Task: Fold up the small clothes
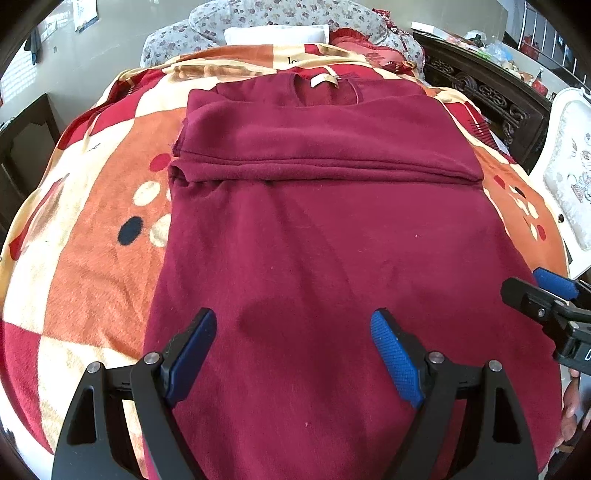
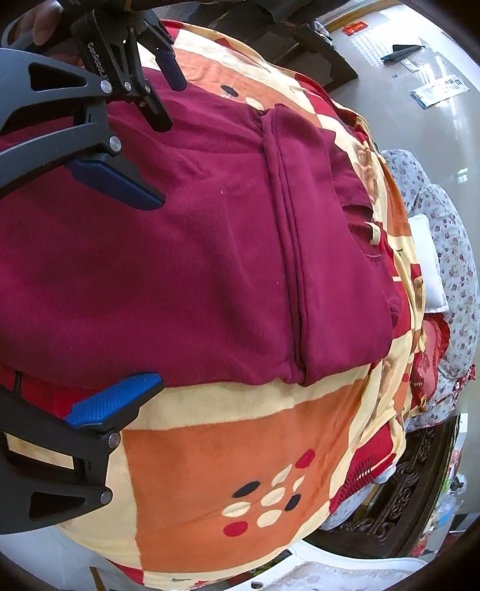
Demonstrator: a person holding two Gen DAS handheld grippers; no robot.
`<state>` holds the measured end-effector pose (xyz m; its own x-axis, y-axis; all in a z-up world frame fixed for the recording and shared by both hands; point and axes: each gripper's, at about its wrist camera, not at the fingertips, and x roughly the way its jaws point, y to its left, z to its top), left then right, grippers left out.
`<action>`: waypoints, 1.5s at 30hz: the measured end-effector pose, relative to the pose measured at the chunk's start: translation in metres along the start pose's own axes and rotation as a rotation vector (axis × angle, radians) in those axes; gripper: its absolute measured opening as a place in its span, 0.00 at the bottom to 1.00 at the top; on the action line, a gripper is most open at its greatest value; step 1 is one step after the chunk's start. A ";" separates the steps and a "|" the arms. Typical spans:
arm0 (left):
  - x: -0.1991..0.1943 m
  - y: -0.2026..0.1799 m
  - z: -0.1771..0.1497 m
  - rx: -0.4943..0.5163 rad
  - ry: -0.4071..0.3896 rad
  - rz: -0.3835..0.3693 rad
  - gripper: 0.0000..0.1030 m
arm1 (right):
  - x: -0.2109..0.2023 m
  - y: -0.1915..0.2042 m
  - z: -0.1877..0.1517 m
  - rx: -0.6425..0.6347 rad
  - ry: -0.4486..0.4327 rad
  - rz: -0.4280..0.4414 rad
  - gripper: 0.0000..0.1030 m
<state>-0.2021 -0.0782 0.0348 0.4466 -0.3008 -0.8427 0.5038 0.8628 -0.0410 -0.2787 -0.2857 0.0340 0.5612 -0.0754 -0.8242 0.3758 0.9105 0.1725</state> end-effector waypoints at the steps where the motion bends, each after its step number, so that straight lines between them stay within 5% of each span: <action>1: -0.001 0.000 -0.001 0.002 0.000 0.002 0.82 | 0.000 0.001 0.000 -0.002 0.000 0.005 0.90; 23: -0.056 0.008 -0.037 -0.025 -0.059 0.052 0.82 | -0.032 0.031 -0.027 -0.061 -0.035 0.084 0.92; 45: -0.039 0.035 -0.039 -0.067 -0.042 -0.005 0.82 | -0.033 0.037 -0.028 -0.021 -0.015 0.047 0.92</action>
<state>-0.2310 -0.0206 0.0458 0.4753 -0.3204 -0.8194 0.4560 0.8862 -0.0820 -0.3044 -0.2380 0.0524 0.5884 -0.0384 -0.8077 0.3333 0.9216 0.1990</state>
